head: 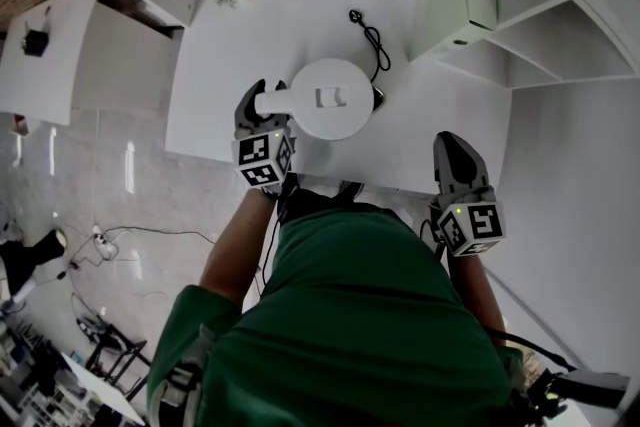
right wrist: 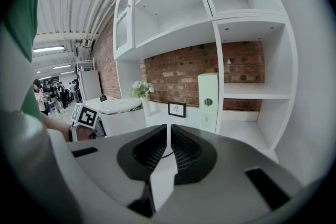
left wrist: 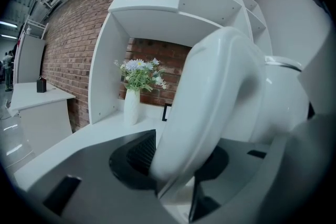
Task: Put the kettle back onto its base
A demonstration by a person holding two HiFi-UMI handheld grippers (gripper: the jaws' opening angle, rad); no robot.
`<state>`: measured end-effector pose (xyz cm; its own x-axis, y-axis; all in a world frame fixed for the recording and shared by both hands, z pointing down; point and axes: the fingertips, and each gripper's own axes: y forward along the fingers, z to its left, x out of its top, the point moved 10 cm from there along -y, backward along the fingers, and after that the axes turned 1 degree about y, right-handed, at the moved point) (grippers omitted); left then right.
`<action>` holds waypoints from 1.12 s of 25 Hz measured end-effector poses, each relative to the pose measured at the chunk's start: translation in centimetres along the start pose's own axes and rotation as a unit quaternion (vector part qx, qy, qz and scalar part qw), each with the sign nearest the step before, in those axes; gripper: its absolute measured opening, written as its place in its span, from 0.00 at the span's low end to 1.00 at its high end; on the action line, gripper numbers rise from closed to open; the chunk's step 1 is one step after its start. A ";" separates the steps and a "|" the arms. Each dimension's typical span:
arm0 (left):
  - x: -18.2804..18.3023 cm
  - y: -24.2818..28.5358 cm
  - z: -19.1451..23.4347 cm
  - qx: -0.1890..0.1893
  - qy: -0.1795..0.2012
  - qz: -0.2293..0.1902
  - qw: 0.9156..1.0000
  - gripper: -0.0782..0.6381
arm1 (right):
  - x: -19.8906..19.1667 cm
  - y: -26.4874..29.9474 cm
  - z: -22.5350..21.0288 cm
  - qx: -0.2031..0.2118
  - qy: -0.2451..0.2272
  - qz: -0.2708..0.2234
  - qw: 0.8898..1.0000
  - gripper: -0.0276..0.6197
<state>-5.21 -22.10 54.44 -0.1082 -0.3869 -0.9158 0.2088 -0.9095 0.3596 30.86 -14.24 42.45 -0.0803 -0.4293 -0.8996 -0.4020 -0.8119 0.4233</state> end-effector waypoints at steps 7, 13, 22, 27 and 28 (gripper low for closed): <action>-0.3 -0.8 -0.3 -0.012 0.017 -0.003 1.000 0.33 | -0.1 0.6 1.6 0.003 0.009 -0.003 1.000 0.11; -0.2 -0.8 0.0 -0.028 0.022 0.010 0.999 0.33 | 0.1 1.0 2.4 -0.002 0.016 -0.005 1.000 0.11; -1.3 -1.3 0.3 -0.035 0.025 0.020 0.999 0.33 | -0.2 1.0 3.5 -0.009 0.025 0.001 1.000 0.11; -2.0 -1.1 0.7 -0.050 0.045 0.049 0.997 0.33 | -0.3 0.9 3.9 -0.012 0.030 -0.010 0.999 0.11; -2.3 -1.1 0.7 -0.047 0.052 0.067 0.995 0.33 | -0.3 0.8 4.1 -0.013 0.030 -0.010 0.999 0.11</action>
<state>-5.86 -20.32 56.23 0.0275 -0.4815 -0.8760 0.3052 -0.8305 0.4660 26.86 -13.15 42.65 -0.0165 -0.4355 -0.9000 -0.3786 -0.8304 0.4088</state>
